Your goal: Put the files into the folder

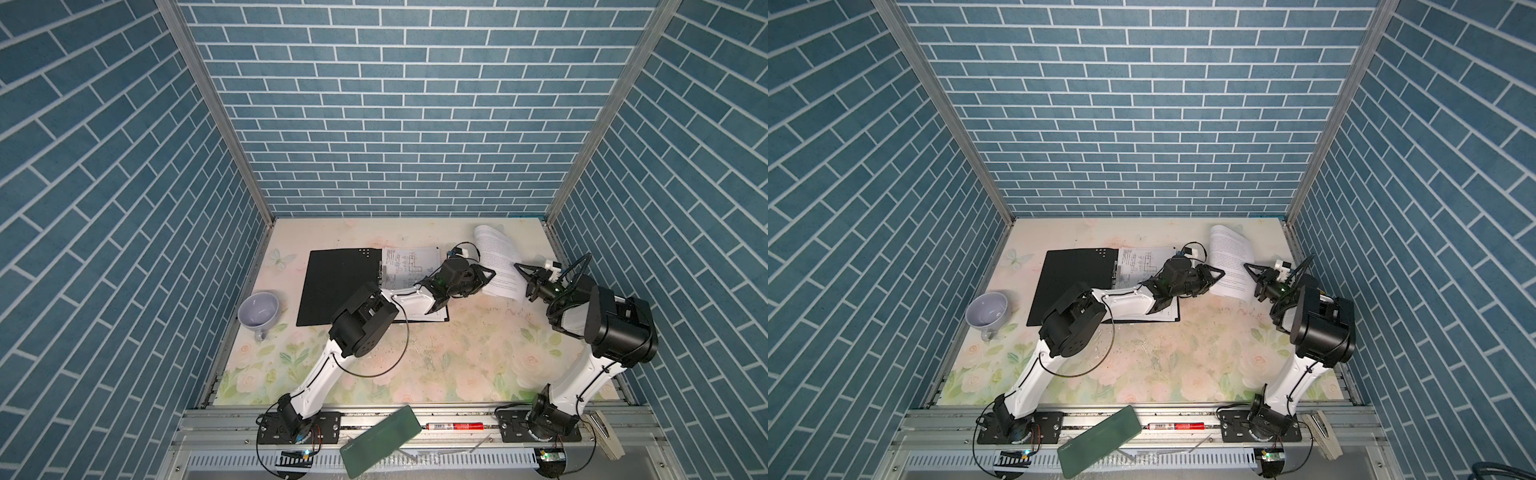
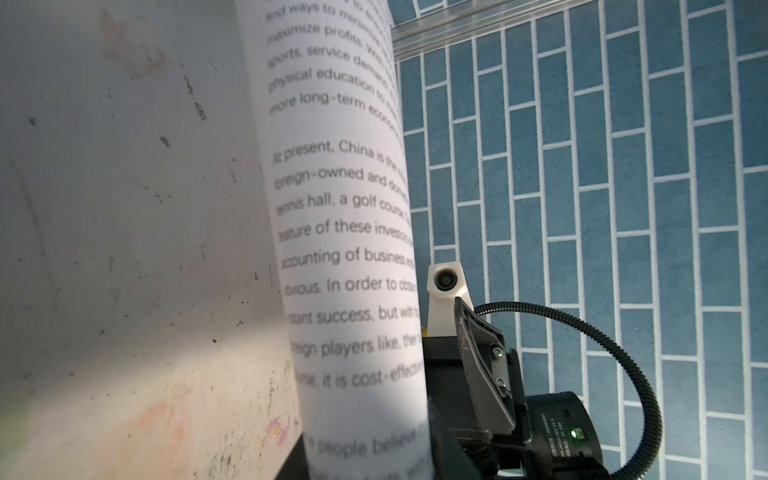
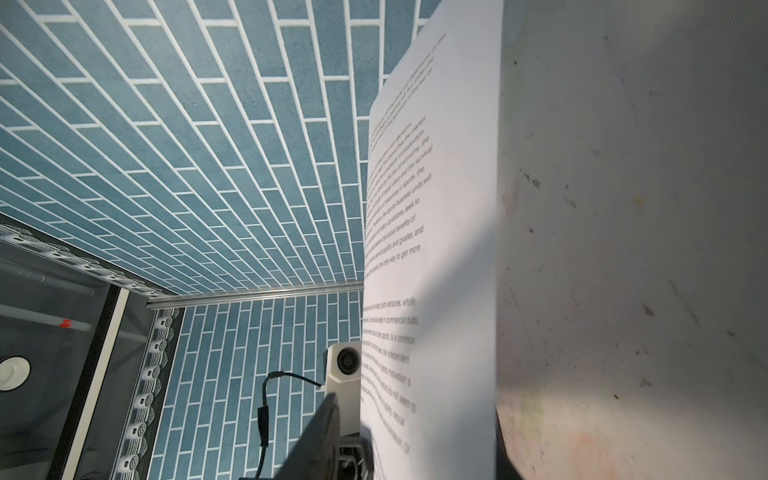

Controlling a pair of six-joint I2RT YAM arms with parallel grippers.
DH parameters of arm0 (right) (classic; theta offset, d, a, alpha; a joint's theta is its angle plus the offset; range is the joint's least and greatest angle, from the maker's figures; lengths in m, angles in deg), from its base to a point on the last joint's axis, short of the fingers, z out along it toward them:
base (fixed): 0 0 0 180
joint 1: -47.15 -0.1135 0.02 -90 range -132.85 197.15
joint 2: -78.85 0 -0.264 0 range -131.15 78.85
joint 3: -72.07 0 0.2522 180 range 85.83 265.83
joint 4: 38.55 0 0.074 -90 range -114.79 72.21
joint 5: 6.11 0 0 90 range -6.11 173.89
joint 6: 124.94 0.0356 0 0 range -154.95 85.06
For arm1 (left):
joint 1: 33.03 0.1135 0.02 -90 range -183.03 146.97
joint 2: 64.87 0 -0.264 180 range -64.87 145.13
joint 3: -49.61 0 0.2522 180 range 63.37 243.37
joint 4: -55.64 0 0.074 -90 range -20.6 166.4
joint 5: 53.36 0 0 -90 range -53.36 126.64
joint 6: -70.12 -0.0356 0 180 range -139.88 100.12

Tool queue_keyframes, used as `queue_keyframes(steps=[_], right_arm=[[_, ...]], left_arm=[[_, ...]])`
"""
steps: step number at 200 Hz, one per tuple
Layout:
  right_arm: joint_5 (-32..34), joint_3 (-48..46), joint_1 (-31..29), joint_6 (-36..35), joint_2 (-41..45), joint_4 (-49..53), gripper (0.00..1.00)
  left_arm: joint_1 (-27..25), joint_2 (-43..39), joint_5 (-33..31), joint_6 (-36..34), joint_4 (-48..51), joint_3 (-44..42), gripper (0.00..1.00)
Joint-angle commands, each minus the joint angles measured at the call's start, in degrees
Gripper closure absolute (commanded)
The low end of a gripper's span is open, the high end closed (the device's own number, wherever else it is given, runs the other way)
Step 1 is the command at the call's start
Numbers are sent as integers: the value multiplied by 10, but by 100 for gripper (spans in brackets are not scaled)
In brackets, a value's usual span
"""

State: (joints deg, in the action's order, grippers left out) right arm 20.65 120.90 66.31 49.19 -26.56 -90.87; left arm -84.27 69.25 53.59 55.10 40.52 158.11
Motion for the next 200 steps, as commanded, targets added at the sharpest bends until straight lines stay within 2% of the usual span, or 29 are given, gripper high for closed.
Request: queue_keyframes(steps=[1, 43, 128, 179, 200], right_arm=[[-7, 15, -2, -11, 17, 0, 60], [-8, 15, -3, -23, 21, 19, 71], [-9, 19, -3, -49, 32, 66, 74], [-9, 19, -3, -54, 35, 74, 81], [-8, 20, -4, -54, 35, 74, 88]], left_arm=[[4, -20, 9, -15, 15, -3, 62], [5, -22, 7, -17, 22, -3, 60], [11, -31, 6, -20, 33, -20, 59], [11, -27, 13, -20, 34, -13, 59], [11, -26, 16, -21, 33, -12, 59]])
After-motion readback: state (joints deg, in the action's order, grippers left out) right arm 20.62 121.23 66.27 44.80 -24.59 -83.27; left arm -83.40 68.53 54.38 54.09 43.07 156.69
